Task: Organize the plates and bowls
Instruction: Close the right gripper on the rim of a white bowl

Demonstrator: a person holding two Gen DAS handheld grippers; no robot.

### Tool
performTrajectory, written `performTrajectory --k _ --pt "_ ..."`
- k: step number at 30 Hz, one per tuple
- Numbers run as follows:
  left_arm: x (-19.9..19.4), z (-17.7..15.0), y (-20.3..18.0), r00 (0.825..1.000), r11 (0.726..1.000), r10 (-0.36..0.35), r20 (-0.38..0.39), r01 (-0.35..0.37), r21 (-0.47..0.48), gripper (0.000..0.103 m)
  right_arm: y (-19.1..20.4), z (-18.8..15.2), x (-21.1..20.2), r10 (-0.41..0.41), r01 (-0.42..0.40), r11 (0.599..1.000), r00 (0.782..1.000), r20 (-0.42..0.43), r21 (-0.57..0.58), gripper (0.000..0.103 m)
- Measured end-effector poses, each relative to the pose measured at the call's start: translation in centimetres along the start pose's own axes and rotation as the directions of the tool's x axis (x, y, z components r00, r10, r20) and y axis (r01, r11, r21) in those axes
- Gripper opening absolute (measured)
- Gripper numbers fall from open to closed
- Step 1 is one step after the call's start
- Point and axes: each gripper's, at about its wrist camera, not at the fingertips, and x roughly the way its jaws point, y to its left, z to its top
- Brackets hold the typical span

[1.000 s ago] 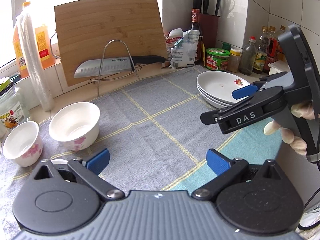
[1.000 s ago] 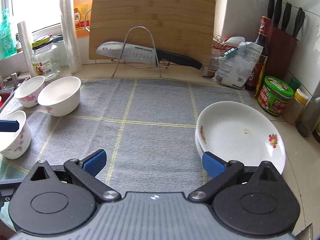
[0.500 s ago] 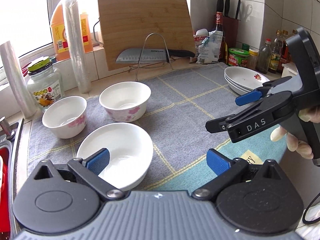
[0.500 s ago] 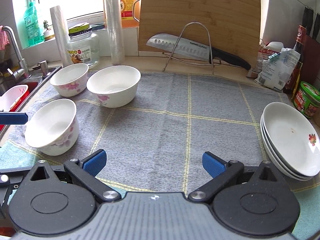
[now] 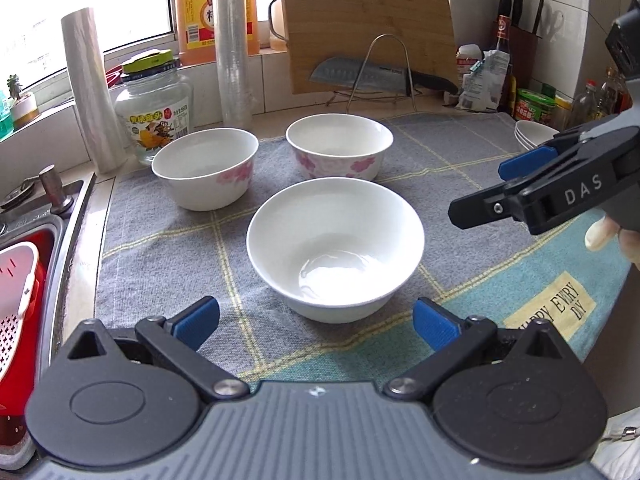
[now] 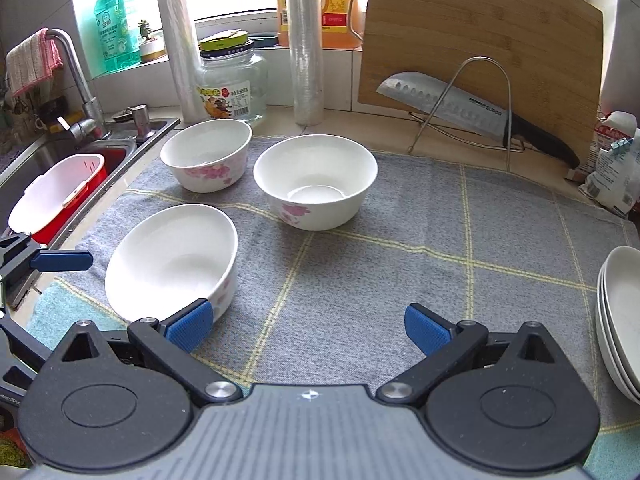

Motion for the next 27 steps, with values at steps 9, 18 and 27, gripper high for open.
performTrajectory --k 9,18,27 --pt "1.6 0.1 0.3 1.0 1.0 -0.007 -0.001 0.007 0.028 0.102 3.2 2.0 1.9 0.134 -0.134 0.988 0.991 -0.014 -0.07 0.103" --pt "2.2 0.4 0.0 0.999 0.997 -0.035 0.032 0.032 0.072 0.1 5.0 3.1 4.4 0.232 -0.238 0.966 0.97 -0.07 -0.105 0.091" --pt "2.3 0.5 0.1 0.995 0.99 -0.094 0.043 0.089 0.111 0.093 4.2 3.6 5.4 0.293 -0.296 0.955 0.953 -0.08 -0.031 0.083"
